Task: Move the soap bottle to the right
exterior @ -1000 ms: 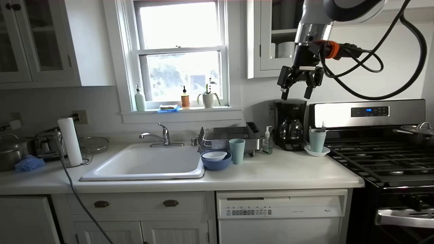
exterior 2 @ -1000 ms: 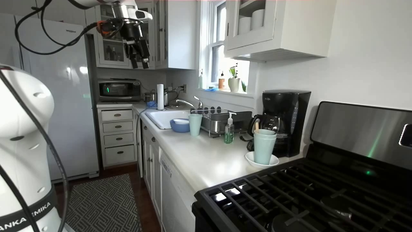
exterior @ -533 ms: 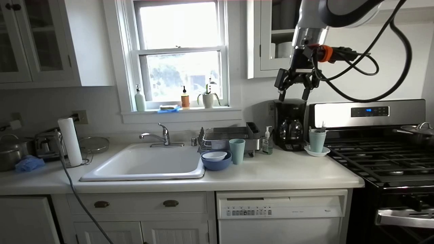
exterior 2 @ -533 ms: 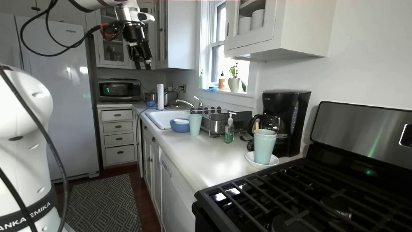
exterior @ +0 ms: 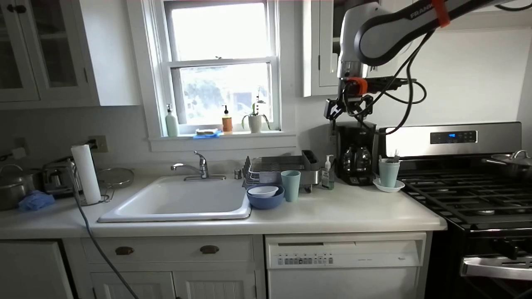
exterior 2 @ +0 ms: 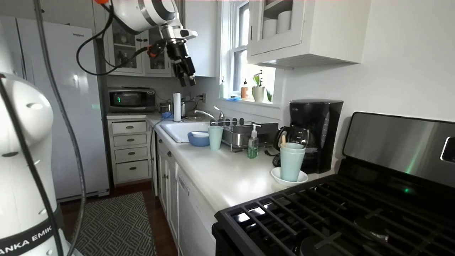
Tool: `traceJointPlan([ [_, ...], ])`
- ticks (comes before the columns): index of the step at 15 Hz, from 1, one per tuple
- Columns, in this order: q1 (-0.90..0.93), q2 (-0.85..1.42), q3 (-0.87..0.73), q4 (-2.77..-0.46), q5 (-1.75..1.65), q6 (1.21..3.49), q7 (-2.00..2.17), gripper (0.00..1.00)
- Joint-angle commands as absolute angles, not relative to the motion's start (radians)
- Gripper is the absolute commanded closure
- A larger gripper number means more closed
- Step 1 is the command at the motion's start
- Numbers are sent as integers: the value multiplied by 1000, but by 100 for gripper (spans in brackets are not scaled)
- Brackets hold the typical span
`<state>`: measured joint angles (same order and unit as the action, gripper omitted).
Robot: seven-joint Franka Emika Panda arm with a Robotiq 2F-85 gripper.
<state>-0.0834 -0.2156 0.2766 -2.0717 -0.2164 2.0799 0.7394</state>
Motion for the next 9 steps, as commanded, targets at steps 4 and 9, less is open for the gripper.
traceJointPlan([
  [4,-62,3,141,-1854,-231,2064,902,0],
  [9,-32,101,64,-1782,-286,2107,1152,0],
])
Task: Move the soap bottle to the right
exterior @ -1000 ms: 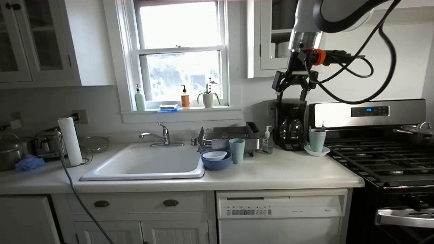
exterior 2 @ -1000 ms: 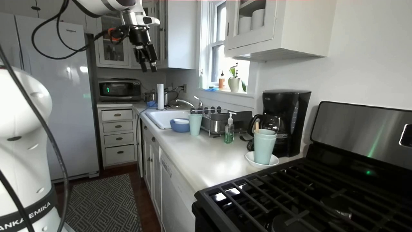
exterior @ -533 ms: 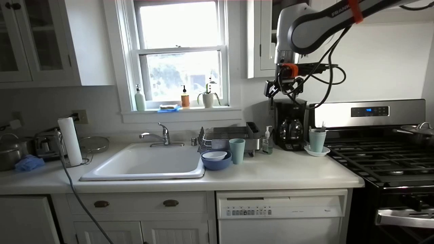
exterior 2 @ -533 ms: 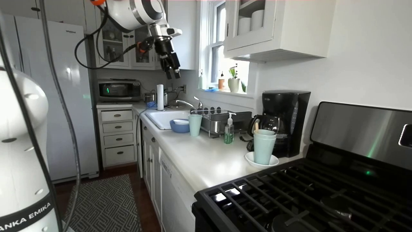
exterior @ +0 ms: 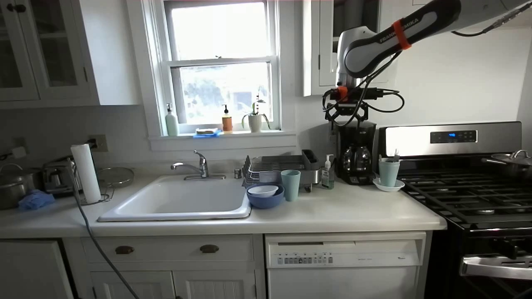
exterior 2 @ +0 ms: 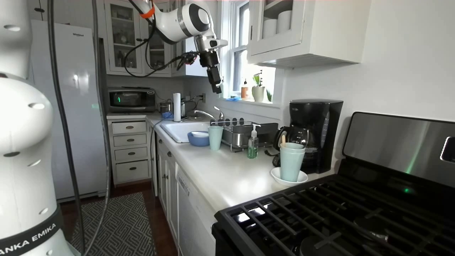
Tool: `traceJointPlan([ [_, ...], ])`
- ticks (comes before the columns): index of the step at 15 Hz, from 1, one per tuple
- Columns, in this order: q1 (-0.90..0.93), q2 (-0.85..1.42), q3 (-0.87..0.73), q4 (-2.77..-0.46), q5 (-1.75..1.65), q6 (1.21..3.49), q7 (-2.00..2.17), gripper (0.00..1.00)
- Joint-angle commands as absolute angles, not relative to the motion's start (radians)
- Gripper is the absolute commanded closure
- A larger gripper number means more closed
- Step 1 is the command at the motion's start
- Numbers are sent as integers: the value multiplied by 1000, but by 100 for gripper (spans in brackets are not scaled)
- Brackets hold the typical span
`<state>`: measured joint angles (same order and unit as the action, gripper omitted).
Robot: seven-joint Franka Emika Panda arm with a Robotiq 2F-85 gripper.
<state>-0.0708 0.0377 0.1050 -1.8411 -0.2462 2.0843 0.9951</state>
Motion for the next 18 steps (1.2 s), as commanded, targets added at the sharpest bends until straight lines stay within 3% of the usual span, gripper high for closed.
traceJointPlan([
  [1,-22,113,53,-1779,-289,2120,1210,0],
  [18,20,211,-7,-1752,-299,2197,1317,0],
])
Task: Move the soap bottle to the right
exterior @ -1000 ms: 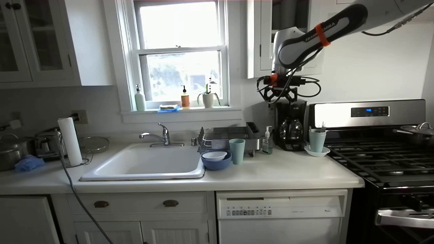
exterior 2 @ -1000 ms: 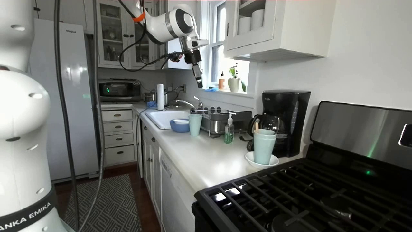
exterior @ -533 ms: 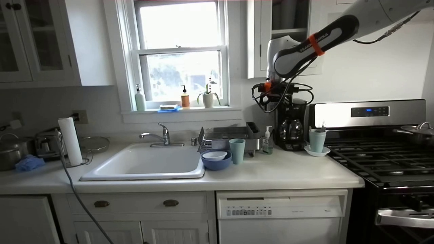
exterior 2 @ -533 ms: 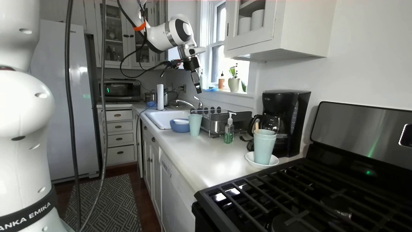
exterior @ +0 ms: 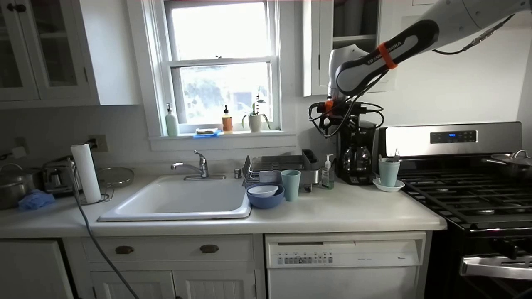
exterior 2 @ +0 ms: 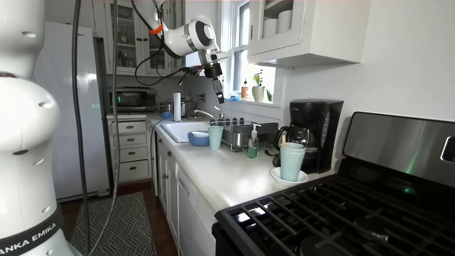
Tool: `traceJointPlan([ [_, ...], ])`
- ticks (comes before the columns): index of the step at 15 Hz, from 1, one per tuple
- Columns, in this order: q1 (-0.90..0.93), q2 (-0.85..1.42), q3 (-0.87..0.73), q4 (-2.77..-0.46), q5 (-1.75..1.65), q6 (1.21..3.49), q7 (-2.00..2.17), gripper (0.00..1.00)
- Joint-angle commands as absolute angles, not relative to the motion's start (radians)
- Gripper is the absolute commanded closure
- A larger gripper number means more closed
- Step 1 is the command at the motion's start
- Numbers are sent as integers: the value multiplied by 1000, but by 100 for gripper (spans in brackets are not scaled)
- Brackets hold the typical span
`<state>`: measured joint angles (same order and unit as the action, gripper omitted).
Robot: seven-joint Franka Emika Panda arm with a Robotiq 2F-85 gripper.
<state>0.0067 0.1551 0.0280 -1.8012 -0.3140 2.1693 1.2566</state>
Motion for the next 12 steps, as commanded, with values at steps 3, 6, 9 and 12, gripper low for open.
traceJointPlan([
  [3,18,258,-31,-1732,-263,2234,1393,0],
  [6,28,326,-63,-1699,-289,2335,1464,0],
  [9,32,390,-94,-1656,-280,2386,1511,0],
  [12,39,449,-124,-1607,-282,2416,1549,0],
])
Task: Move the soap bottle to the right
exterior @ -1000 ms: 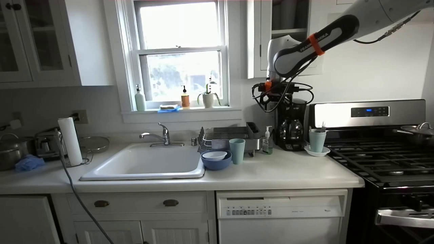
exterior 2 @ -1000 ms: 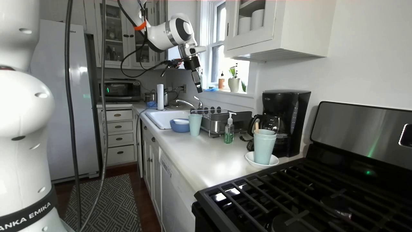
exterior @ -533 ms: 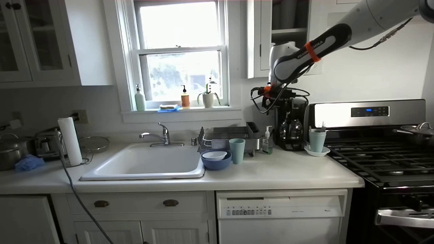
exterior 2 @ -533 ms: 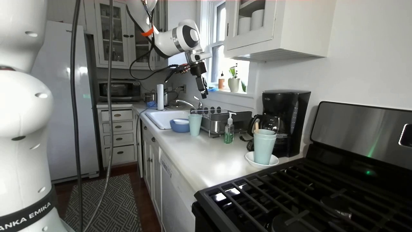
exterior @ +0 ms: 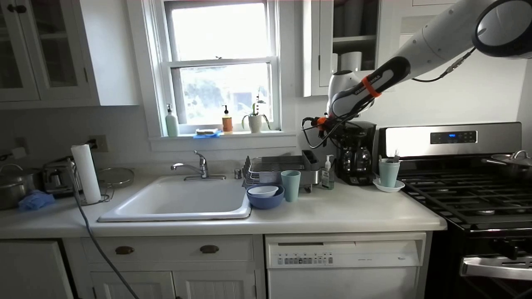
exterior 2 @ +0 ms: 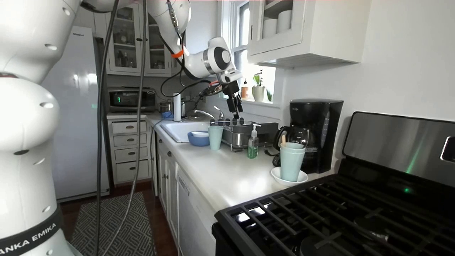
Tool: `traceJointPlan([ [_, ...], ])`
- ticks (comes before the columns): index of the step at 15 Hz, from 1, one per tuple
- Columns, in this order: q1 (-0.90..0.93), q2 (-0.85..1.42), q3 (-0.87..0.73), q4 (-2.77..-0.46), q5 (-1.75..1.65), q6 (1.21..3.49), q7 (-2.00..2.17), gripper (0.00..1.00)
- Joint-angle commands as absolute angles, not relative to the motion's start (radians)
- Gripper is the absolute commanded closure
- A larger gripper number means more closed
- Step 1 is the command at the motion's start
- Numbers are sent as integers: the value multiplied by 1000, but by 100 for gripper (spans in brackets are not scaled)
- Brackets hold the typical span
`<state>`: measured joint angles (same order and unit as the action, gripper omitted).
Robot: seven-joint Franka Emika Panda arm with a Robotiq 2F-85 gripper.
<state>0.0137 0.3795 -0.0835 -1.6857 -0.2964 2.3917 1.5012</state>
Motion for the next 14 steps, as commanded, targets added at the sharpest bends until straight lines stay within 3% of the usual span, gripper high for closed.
traceJointPlan([
  [1,40,464,-130,-1595,-275,2427,1554,0],
  [14,51,639,-186,-1428,-244,2439,1608,0],
])
